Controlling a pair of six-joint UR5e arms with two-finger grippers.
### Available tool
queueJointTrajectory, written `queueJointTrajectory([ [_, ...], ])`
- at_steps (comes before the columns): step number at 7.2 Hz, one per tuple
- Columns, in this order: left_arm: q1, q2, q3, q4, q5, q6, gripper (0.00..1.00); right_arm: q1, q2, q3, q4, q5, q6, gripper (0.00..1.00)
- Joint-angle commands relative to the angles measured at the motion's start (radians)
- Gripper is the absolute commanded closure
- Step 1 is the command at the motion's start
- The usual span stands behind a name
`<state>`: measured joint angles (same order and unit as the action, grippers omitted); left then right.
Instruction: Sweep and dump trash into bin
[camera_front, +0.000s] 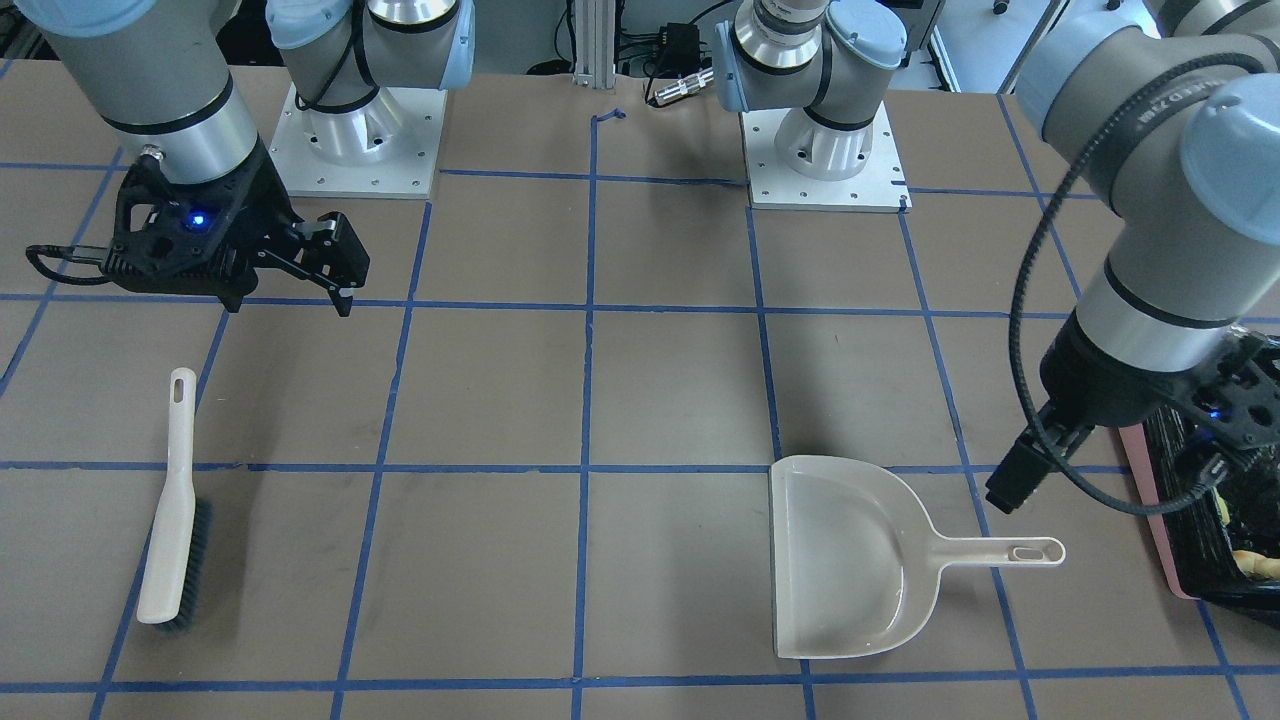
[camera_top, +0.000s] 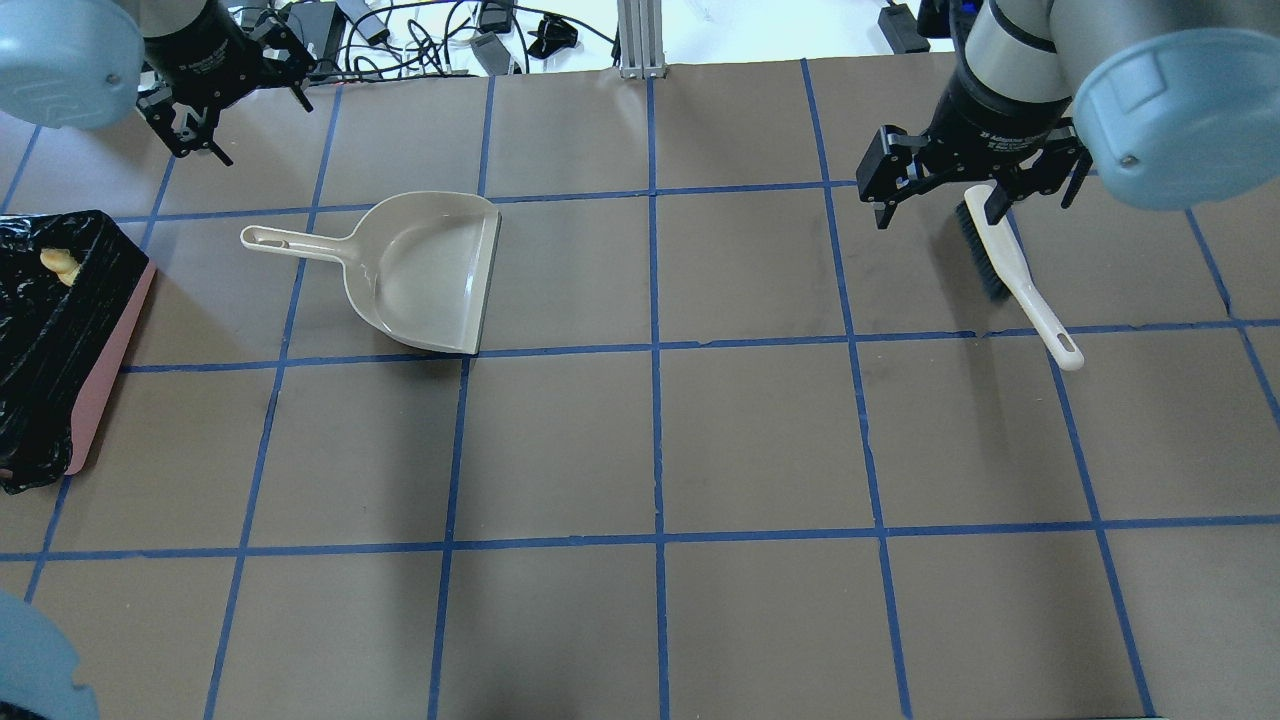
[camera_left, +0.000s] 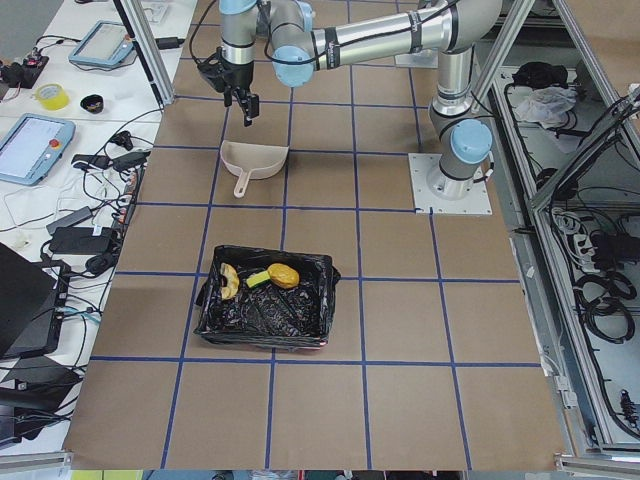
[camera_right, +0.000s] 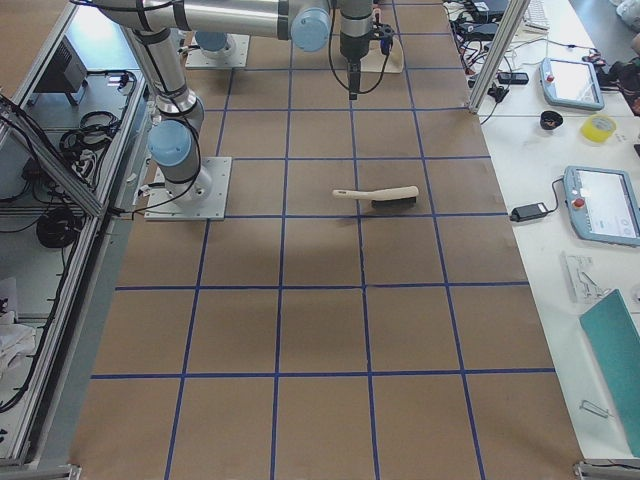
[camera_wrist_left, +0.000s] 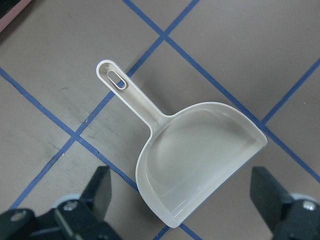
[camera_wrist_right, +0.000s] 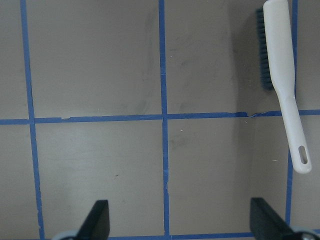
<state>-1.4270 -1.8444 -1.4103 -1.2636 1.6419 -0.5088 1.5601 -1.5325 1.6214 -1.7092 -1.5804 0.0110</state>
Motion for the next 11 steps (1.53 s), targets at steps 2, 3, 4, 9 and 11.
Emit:
queueJointTrajectory([
  [2, -0.090, 0.043, -0.022, -0.002, 0.001, 0.190, 0.00, 0.000, 0.000, 0.002, -0.007, -0.003, 0.000, 0.00],
  [3, -0.114, 0.059, -0.050, -0.010, 0.001, 0.226, 0.00, 0.000, 0.000, 0.000, -0.007, -0.001, 0.000, 0.00],
  [4, -0.142, 0.069, -0.085, -0.011, 0.001, 0.239, 0.00, 0.000, 0.000, 0.000, -0.007, -0.001, 0.000, 0.00],
  [9, -0.196, 0.165, -0.113, -0.227, -0.075, 0.323, 0.00, 0.000, -0.001, 0.000, -0.007, -0.018, 0.009, 0.00],
  [11, -0.194, 0.166, -0.113, -0.229, -0.154, 0.374, 0.00, 0.000, -0.001, 0.000, -0.009, -0.018, 0.009, 0.00],
])
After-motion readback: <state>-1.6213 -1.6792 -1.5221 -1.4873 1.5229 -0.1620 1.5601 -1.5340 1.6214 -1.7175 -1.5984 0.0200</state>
